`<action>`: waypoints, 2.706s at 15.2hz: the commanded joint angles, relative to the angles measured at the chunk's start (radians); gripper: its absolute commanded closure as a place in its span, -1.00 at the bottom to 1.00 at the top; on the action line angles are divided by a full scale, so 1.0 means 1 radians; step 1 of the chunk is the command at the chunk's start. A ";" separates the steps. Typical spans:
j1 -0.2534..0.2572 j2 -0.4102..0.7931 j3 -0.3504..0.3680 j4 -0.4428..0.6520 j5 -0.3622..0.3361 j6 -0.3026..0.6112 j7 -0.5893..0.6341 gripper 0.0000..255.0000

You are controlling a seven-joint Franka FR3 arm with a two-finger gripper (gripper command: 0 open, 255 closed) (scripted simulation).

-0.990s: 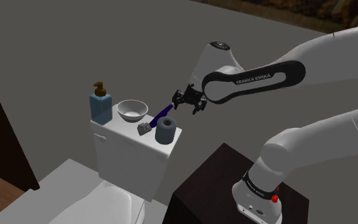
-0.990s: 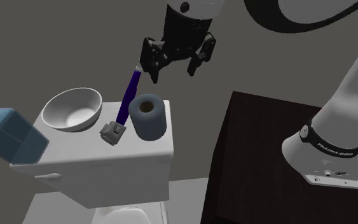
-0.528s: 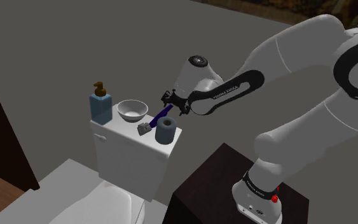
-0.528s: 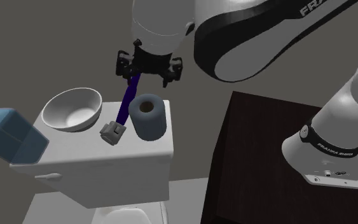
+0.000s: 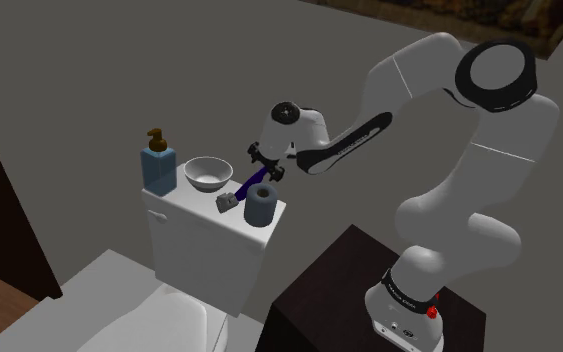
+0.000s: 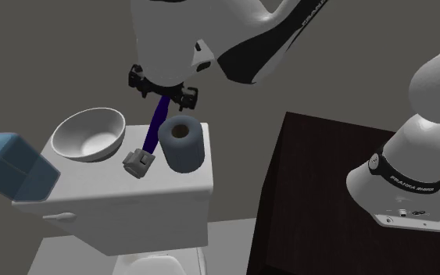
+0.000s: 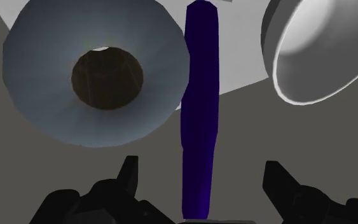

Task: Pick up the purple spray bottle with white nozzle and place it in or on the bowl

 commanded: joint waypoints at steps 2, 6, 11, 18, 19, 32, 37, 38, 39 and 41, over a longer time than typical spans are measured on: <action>0.047 0.066 -0.057 0.026 -0.093 -0.028 0.067 -1.00; 0.101 0.155 -0.125 0.063 -0.193 -0.055 0.115 -1.00; 0.101 0.155 -0.125 0.063 -0.193 -0.055 0.115 -1.00; 0.099 0.155 -0.125 0.062 -0.194 -0.053 0.114 1.00; 0.099 0.154 -0.125 0.062 -0.193 -0.053 0.114 1.00; 0.000 0.031 -0.021 0.047 -0.010 -0.020 -0.022 1.00; -0.082 -0.064 0.057 0.039 0.136 0.010 -0.130 1.00; -0.100 -0.086 0.074 0.038 0.171 0.017 -0.156 1.00; -0.120 -0.110 0.091 0.036 0.210 0.026 -0.184 1.00; -0.158 -0.168 0.125 0.031 0.300 0.048 -0.250 1.00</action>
